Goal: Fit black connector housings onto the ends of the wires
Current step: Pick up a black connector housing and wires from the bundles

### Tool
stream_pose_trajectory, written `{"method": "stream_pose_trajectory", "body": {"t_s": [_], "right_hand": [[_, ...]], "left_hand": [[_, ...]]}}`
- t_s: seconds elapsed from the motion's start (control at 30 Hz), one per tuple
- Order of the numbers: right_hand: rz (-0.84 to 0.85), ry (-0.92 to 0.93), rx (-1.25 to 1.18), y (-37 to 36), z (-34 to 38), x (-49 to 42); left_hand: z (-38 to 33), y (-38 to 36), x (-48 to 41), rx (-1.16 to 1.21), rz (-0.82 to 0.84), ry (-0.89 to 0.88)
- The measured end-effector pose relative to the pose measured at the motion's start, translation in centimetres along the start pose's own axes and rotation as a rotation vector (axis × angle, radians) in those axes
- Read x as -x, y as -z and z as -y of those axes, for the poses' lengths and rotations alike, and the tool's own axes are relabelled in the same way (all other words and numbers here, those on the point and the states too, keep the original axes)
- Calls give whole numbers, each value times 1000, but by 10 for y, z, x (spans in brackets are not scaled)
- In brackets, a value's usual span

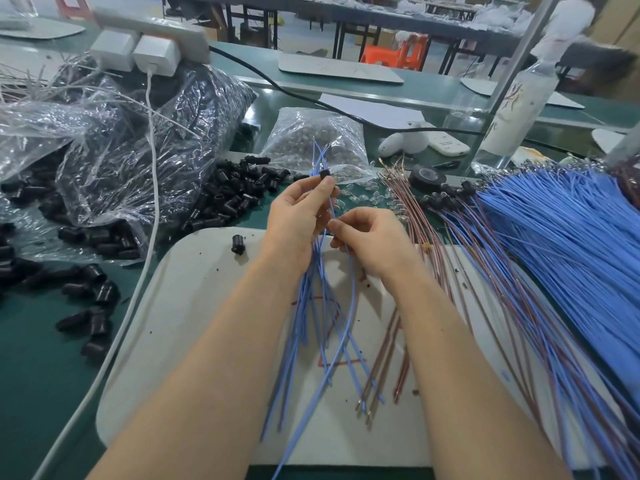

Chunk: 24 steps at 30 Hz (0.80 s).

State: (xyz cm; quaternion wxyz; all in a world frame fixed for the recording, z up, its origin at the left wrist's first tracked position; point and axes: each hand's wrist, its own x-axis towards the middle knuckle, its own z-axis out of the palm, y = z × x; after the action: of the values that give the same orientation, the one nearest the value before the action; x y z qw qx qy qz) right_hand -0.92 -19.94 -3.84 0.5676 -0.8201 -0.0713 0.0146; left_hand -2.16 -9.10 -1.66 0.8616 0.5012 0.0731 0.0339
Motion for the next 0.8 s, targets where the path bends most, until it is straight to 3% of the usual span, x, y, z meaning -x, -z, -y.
{"method": "stream_pose_trajectory", "body": {"t_s": [0.5, 0.57, 0.7, 0.8], "right_hand": [[131, -31, 175, -1, 11, 8], [48, -26, 254, 6, 10, 6], [-353, -93, 590, 38, -3, -3], [-362, -324, 799, 57, -19, -7]], "left_hand": [[7, 9, -16, 33, -85, 32], [6, 9, -19, 65, -100, 57], [6, 14, -22, 97, -112, 128], [5, 16, -22, 152, -101, 154]]}}
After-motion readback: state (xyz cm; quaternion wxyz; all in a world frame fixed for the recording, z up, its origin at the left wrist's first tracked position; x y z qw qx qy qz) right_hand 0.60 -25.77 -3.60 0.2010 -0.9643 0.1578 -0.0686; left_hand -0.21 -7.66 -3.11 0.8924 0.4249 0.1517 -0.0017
